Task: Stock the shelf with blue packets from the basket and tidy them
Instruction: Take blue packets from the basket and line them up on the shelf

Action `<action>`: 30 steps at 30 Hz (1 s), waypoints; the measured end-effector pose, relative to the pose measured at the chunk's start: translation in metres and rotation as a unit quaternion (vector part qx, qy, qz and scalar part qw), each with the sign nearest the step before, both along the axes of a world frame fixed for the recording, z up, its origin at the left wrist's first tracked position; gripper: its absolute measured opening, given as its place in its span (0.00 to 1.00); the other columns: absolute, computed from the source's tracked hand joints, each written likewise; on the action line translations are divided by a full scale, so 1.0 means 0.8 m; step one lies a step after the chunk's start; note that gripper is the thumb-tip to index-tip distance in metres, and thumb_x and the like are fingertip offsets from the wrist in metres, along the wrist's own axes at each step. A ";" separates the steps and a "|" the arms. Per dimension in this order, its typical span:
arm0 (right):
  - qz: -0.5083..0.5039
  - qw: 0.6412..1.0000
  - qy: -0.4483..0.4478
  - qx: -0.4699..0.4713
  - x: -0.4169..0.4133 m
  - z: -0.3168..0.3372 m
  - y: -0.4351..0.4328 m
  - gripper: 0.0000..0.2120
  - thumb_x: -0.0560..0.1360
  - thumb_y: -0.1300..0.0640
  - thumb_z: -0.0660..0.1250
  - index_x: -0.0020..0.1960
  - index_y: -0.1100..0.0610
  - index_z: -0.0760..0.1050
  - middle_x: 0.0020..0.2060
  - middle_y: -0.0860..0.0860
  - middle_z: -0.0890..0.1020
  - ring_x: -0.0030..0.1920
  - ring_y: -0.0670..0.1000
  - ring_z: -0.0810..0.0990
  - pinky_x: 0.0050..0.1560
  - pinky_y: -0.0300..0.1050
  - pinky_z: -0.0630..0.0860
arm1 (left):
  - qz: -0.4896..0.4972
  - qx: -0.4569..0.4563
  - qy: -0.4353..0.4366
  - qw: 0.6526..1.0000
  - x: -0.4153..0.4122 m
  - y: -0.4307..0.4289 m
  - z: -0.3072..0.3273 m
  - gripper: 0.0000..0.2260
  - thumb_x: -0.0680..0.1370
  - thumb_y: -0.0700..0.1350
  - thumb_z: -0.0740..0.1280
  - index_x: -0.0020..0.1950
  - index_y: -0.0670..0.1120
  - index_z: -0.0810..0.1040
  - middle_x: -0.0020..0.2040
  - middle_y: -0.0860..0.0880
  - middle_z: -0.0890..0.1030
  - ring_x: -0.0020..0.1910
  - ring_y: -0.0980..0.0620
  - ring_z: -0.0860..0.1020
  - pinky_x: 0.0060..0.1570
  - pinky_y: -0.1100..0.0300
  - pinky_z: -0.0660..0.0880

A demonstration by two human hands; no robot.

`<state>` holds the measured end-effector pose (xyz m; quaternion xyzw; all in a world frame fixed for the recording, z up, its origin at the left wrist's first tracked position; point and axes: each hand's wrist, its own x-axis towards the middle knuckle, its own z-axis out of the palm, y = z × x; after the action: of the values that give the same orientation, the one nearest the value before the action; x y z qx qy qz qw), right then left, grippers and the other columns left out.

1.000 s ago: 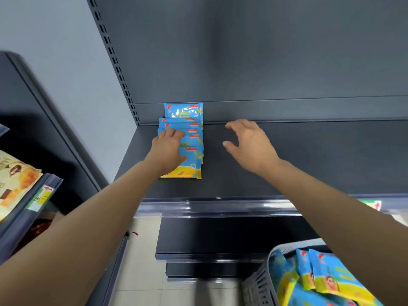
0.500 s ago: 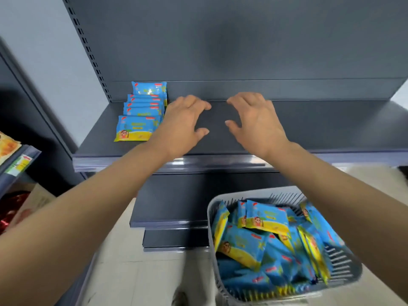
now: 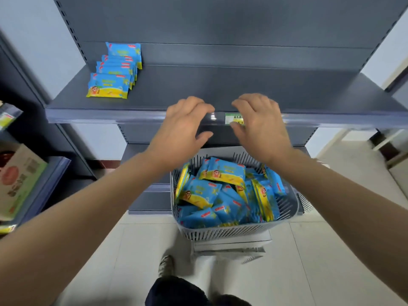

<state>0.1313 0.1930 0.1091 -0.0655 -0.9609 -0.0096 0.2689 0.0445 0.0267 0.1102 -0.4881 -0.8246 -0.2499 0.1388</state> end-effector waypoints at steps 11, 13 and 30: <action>0.033 0.977 -0.203 -0.065 -0.012 -0.114 0.035 0.19 0.77 0.57 0.59 0.68 0.56 0.68 0.65 0.54 0.73 0.67 0.56 0.67 0.66 0.50 0.61 | 0.107 -0.153 -0.125 0.974 -0.051 -0.014 -0.117 0.18 0.75 0.42 0.67 0.64 0.44 0.71 0.61 0.44 0.73 0.59 0.42 0.72 0.59 0.51 0.66; 0.022 0.972 -0.223 -0.074 -0.015 -0.133 0.045 0.19 0.77 0.56 0.60 0.68 0.56 0.68 0.65 0.54 0.73 0.66 0.56 0.68 0.65 0.50 0.62 | 0.111 -0.192 -0.124 0.967 -0.059 -0.014 -0.142 0.18 0.75 0.42 0.65 0.65 0.45 0.71 0.61 0.45 0.73 0.61 0.43 0.71 0.60 0.51 0.64; -0.066 0.859 -0.460 -0.213 -0.042 -0.236 0.090 0.31 0.78 0.44 0.59 0.75 0.55 0.53 0.72 0.58 0.63 0.71 0.62 0.61 0.71 0.59 0.59 | 0.101 -0.394 -0.015 0.914 -0.089 0.013 -0.214 0.20 0.71 0.32 0.60 0.61 0.44 0.72 0.52 0.45 0.79 0.53 0.45 0.75 0.60 0.55 0.61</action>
<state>0.0976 0.2653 -0.0795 -0.1725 -0.9471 0.1490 -0.2258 -0.0271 0.0373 -0.0611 -0.4139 -0.9029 0.1033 -0.0525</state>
